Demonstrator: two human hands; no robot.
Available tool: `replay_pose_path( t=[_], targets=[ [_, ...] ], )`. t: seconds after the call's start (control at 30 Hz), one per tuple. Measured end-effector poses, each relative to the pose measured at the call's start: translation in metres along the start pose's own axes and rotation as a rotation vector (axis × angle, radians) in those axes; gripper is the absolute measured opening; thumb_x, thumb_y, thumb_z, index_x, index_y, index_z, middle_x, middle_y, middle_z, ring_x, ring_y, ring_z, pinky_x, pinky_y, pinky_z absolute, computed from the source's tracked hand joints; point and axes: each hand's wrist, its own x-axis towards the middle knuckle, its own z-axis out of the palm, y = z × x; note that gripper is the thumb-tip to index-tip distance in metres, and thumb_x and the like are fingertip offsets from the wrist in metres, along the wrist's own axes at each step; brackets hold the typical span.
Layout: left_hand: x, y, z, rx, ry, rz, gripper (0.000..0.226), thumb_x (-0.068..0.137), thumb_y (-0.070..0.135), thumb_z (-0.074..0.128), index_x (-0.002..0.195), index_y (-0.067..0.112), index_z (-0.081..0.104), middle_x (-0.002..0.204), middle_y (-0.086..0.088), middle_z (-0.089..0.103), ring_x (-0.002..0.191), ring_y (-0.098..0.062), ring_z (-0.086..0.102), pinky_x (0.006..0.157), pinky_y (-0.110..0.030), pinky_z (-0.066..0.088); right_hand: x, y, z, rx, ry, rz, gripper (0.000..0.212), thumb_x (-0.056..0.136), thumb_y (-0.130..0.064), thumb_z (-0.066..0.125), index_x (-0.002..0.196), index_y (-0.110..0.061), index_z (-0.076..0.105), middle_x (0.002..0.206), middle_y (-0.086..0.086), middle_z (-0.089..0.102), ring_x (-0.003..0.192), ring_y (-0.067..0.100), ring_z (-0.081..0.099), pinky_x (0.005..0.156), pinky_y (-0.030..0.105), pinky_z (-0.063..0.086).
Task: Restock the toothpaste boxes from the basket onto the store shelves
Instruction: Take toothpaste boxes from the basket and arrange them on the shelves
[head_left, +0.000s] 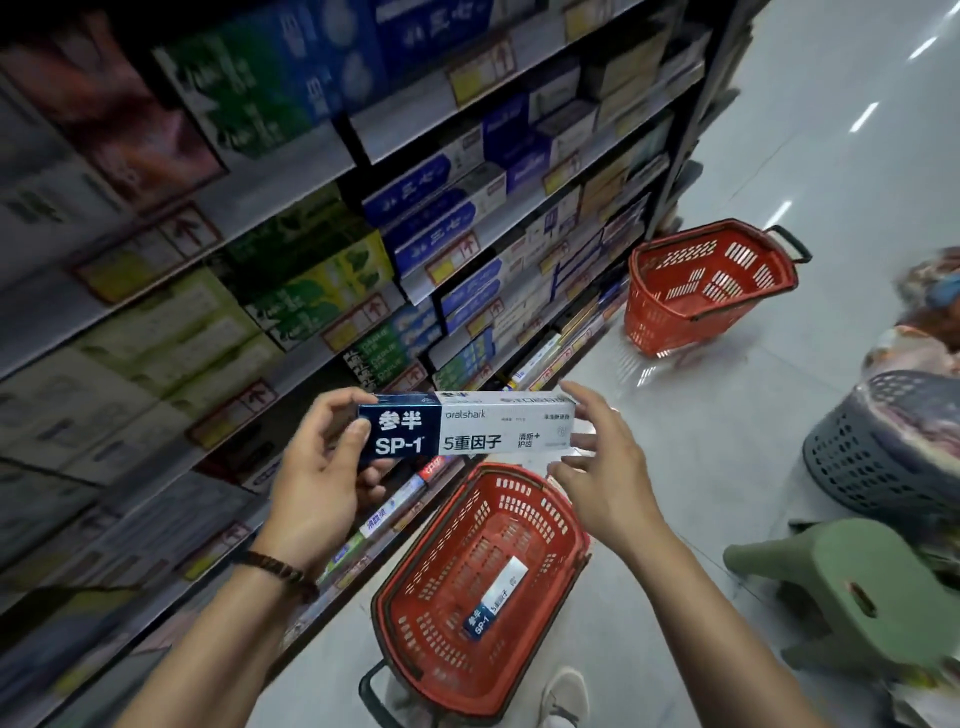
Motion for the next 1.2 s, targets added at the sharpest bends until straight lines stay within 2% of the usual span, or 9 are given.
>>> replay_pose_path(
  t=[0.1, 0.2, 0.27, 0.5, 0.6, 0.77, 1.0, 1.2],
  targets=[
    [-0.019, 0.032, -0.003, -0.034, 0.011, 0.018, 0.022, 0.111, 0.015, 0.047, 0.114, 0.028, 0.064, 0.088, -0.005, 0.072, 0.058, -0.01, 0.059, 0.055, -0.029, 0.054, -0.001, -0.023, -0.011, 0.001, 0.0, -0.067, 0.081, 0.084, 0.008, 0.078, 0.135, -0.05, 0.053, 0.13, -0.011, 0.065, 0.112, 0.003, 0.067, 0.087, 0.019, 0.06],
    [-0.032, 0.054, -0.007, -0.085, 0.022, -0.018, 0.024, 0.111, 0.017, 0.047, 0.109, 0.031, 0.066, 0.083, -0.003, 0.074, 0.059, -0.012, 0.058, 0.057, -0.031, 0.052, -0.004, -0.047, -0.022, 0.02, 0.006, -0.124, 0.062, 0.088, -0.006, 0.084, 0.128, -0.046, 0.058, 0.115, -0.025, 0.07, 0.105, 0.0, 0.067, 0.083, 0.018, 0.059],
    [-0.034, 0.067, -0.012, -0.107, 0.022, -0.021, 0.026, 0.112, 0.016, 0.046, 0.108, 0.032, 0.066, 0.081, -0.008, 0.071, 0.059, -0.015, 0.054, 0.056, -0.031, 0.05, -0.004, -0.065, -0.031, 0.047, 0.009, -0.158, 0.057, 0.088, -0.011, 0.086, 0.126, -0.046, 0.061, 0.111, -0.028, 0.071, 0.103, 0.003, 0.07, 0.083, 0.02, 0.059],
    [-0.046, 0.114, -0.033, -0.229, -0.008, 0.001, 0.024, 0.11, 0.016, 0.047, 0.112, 0.03, 0.067, 0.083, -0.016, 0.068, 0.062, -0.018, 0.054, 0.057, -0.032, 0.048, 0.005, -0.126, -0.061, -0.014, -0.019, -0.287, 0.063, 0.085, -0.008, 0.088, 0.122, -0.052, 0.062, 0.112, -0.022, 0.073, 0.1, 0.007, 0.073, 0.085, 0.032, 0.063],
    [-0.051, 0.142, -0.042, -0.263, 0.0, 0.041, 0.024, 0.109, 0.017, 0.049, 0.112, 0.031, 0.068, 0.085, -0.021, 0.066, 0.061, -0.02, 0.054, 0.056, -0.031, 0.049, 0.009, -0.159, -0.076, -0.053, -0.02, -0.368, 0.06, 0.084, -0.012, 0.089, 0.125, -0.048, 0.063, 0.111, -0.023, 0.073, 0.101, 0.006, 0.073, 0.086, 0.035, 0.063],
    [-0.061, 0.179, -0.058, -0.288, 0.022, 0.103, 0.023, 0.107, 0.019, 0.051, 0.115, 0.032, 0.068, 0.087, -0.025, 0.067, 0.064, -0.025, 0.054, 0.058, -0.034, 0.049, 0.009, -0.209, -0.091, -0.1, -0.008, -0.49, 0.057, 0.084, -0.017, 0.09, 0.122, -0.05, 0.063, 0.106, -0.028, 0.072, 0.099, -0.001, 0.071, 0.083, 0.032, 0.063],
    [-0.087, 0.211, -0.068, -0.322, 0.11, 0.148, 0.021, 0.107, 0.021, 0.053, 0.112, 0.033, 0.07, 0.085, -0.018, 0.071, 0.068, -0.025, 0.054, 0.057, -0.036, 0.052, 0.018, -0.253, -0.098, -0.095, -0.056, -0.577, 0.054, 0.084, -0.02, 0.09, 0.122, -0.048, 0.064, 0.105, -0.024, 0.073, 0.102, -0.003, 0.07, 0.086, 0.029, 0.062],
    [-0.105, 0.227, -0.091, -0.36, 0.207, 0.167, 0.02, 0.103, 0.019, 0.057, 0.11, 0.032, 0.071, 0.078, -0.021, 0.069, 0.062, -0.026, 0.055, 0.056, -0.036, 0.05, 0.02, -0.288, -0.088, -0.061, -0.129, -0.645, 0.054, 0.084, -0.018, 0.091, 0.119, -0.05, 0.065, 0.105, -0.031, 0.071, 0.1, -0.005, 0.07, 0.08, 0.017, 0.059]
  ],
)
